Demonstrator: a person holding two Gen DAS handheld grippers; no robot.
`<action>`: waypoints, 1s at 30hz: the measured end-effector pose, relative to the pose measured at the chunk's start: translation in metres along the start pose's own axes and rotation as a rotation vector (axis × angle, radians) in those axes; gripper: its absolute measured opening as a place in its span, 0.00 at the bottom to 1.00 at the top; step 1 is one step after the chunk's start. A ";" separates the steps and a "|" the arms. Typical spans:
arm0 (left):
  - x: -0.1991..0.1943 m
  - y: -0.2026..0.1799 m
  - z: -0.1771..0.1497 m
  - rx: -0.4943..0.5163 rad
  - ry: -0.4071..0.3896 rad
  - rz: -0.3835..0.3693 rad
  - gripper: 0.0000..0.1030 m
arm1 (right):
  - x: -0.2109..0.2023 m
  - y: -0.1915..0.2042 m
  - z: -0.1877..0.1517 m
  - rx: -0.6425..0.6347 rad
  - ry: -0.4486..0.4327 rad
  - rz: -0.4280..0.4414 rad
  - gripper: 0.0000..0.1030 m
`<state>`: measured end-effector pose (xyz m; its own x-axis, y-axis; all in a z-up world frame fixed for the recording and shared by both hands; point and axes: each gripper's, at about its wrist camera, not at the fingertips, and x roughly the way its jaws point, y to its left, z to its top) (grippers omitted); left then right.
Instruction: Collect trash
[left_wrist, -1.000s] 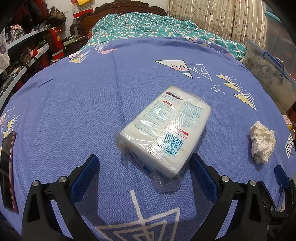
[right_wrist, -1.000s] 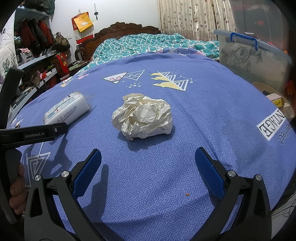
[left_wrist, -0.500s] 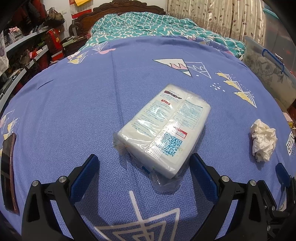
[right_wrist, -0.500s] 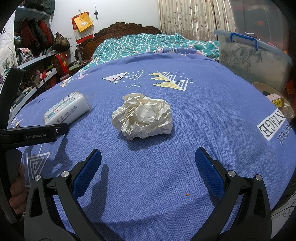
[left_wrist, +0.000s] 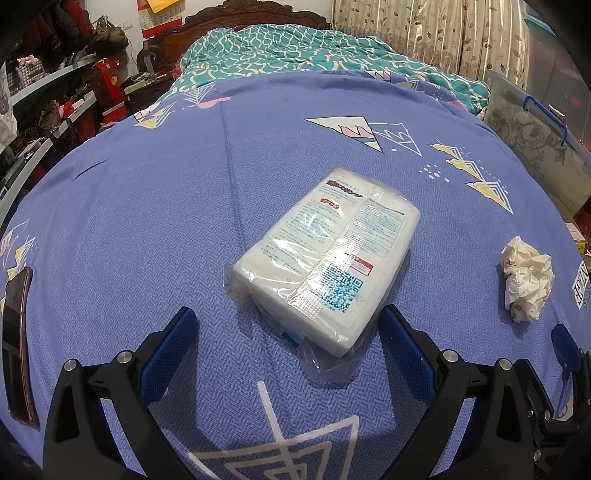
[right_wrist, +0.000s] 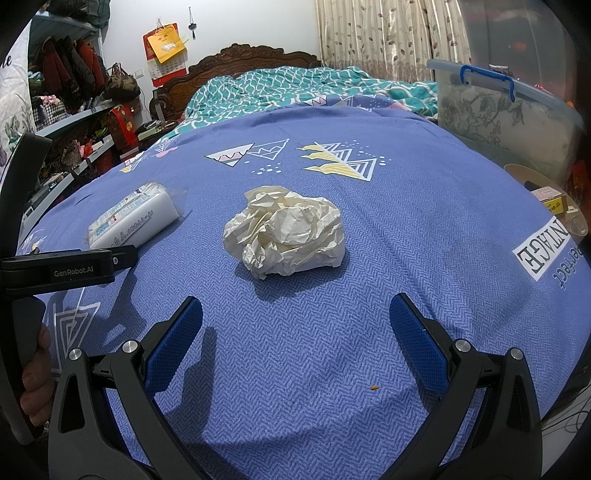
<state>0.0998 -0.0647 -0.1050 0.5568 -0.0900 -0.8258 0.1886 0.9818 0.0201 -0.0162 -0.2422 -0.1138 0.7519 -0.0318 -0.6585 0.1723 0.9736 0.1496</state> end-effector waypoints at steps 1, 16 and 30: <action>0.000 0.000 0.000 0.000 0.000 0.000 0.92 | 0.000 0.000 0.000 0.000 0.000 0.000 0.97; 0.000 0.000 0.000 0.000 0.000 0.000 0.92 | 0.000 0.000 0.000 0.000 0.000 0.000 0.97; 0.002 -0.001 0.002 0.021 0.001 -0.009 0.93 | -0.003 -0.002 -0.001 -0.009 0.018 -0.025 0.97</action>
<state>0.1024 -0.0660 -0.1056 0.5539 -0.0990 -0.8267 0.2105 0.9773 0.0241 -0.0194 -0.2441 -0.1124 0.7354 -0.0524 -0.6756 0.1853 0.9746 0.1261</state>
